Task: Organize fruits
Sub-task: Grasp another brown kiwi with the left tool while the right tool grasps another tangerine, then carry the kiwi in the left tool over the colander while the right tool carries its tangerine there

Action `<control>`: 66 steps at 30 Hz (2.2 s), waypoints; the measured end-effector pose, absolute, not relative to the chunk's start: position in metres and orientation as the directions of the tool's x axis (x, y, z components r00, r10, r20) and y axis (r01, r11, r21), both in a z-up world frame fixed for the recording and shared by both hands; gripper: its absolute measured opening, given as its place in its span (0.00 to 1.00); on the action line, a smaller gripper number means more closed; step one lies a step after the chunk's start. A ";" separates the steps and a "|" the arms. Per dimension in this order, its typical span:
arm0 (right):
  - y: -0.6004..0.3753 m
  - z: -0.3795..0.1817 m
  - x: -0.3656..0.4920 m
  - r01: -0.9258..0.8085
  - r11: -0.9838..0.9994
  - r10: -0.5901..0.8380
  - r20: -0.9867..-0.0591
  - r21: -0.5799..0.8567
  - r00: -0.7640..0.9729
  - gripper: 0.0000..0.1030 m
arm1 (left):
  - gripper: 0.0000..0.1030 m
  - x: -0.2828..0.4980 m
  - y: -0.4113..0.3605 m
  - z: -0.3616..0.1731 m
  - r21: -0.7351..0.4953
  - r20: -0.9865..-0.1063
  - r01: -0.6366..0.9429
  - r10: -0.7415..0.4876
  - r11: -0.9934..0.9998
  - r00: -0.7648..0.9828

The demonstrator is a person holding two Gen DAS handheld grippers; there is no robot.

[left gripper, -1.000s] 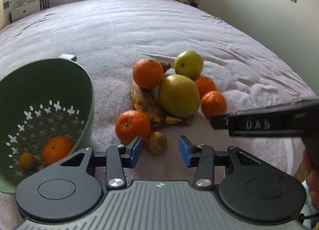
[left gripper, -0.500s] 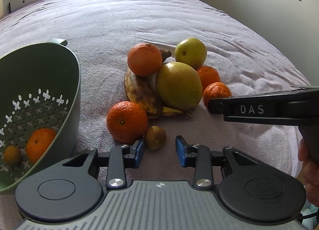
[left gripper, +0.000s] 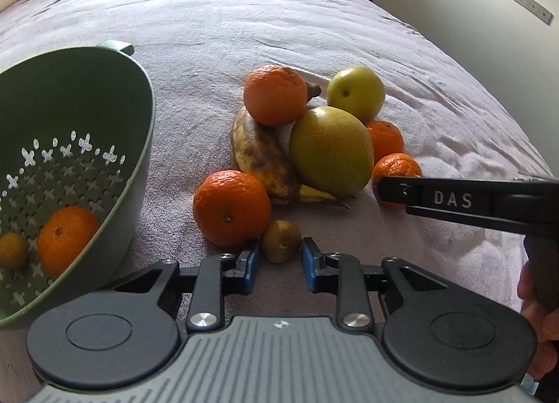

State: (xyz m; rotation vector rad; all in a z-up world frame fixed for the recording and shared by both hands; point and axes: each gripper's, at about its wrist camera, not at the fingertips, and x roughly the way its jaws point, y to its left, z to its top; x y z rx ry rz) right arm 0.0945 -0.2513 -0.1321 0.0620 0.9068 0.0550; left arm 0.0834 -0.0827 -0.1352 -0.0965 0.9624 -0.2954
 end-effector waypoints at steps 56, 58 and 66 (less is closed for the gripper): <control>-0.155 -0.029 0.041 -0.341 0.927 0.356 -0.643 0.154 0.678 0.30 | 0.27 0.054 0.026 -0.011 -0.183 -0.764 0.067 -0.185 0.981 0.618; -0.143 -0.027 0.041 -0.371 0.917 0.373 -0.643 0.146 0.669 0.30 | 0.27 0.057 0.035 -0.014 -0.186 -0.779 0.045 -0.175 0.982 0.602; -0.100 -0.034 0.048 -0.479 0.873 0.407 -0.672 0.088 0.618 0.30 | 0.27 0.068 0.065 -0.029 -0.152 -0.825 -0.031 -0.109 0.988 0.554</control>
